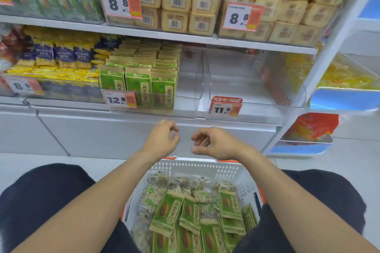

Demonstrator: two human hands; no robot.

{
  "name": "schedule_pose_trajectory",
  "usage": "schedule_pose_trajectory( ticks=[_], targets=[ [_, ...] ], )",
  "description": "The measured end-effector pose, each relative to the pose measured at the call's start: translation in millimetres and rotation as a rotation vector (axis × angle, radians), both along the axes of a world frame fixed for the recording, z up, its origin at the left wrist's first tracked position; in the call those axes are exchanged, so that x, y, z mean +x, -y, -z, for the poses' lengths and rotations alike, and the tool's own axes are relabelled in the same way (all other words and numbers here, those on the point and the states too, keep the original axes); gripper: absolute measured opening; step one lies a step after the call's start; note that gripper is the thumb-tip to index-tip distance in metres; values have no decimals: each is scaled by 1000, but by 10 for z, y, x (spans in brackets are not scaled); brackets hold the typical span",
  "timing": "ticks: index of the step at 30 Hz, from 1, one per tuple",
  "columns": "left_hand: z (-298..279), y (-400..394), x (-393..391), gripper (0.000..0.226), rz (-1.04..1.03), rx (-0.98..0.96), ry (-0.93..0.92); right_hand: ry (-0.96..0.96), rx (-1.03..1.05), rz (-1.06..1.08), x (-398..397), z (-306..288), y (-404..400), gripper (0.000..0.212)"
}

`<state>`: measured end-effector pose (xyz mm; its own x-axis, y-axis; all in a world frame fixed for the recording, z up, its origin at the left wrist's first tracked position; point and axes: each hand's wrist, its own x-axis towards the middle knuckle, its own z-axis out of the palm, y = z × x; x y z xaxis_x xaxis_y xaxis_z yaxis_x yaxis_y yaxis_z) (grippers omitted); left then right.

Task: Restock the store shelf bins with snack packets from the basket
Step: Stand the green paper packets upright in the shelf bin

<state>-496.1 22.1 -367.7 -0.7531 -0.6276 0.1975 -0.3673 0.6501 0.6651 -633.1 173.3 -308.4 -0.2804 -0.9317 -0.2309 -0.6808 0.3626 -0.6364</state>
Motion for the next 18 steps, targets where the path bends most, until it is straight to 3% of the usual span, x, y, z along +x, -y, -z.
schedule_pose_trajectory(
  ticks=[4, 9, 12, 15, 18],
  targets=[
    [400, -240, 84, 11, -5, 101, 130, -14, 176, 43, -70, 440, -189, 45],
    [915, -388, 293, 4, 70, 178, 435, -21, 457, 138, -198, 1130, -560, 48],
    [1144, -446, 427, 12, 93, 234, 571, -64, 632, 170, -234, 1513, -770, 35],
    [1321, -468, 539, 28, 79, 276, 667, -79, 685, 264, -235, 1840, -830, 47],
    [1439, -500, 606, 35, 60, 348, 695, -81, 707, 349, -199, 2038, -861, 28]
  ],
)
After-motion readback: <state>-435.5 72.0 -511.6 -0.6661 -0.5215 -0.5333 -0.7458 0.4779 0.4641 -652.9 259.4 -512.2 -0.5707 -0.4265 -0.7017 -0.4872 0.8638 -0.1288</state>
